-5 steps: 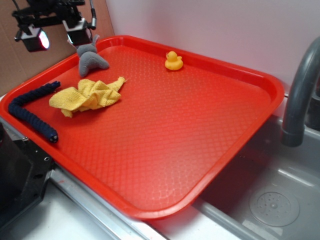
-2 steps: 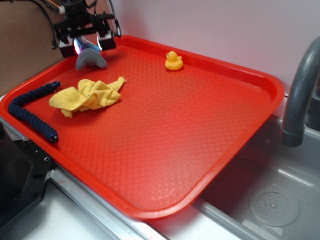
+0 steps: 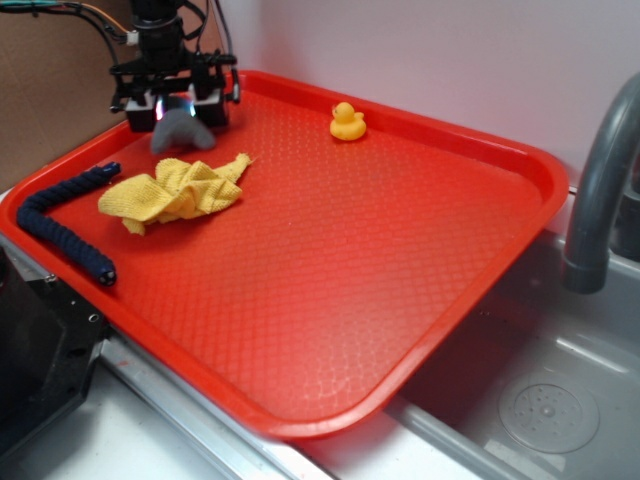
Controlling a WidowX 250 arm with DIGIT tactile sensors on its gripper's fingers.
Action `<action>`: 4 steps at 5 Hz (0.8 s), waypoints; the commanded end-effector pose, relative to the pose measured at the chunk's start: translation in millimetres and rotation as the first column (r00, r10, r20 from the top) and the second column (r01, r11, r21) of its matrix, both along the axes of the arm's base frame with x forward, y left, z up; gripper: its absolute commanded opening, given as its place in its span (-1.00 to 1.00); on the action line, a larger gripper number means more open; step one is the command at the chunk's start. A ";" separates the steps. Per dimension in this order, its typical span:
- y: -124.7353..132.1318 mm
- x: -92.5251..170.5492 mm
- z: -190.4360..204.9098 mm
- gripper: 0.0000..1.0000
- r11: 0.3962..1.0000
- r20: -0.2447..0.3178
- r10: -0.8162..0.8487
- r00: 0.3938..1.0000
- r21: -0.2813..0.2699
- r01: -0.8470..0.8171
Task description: Grab the gray animal.
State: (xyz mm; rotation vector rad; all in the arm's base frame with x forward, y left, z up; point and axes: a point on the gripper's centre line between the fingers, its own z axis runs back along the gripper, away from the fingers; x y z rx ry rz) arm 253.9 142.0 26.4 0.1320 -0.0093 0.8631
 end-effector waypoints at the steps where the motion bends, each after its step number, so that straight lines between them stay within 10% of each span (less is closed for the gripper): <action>1: -46.7 -27.8 107.9 -1.00 0.956 0.214 -0.292 0.932 0.026 0.293; 4: -89.9 -44.9 166.7 -1.00 0.849 0.127 -0.516 0.847 -0.055 0.526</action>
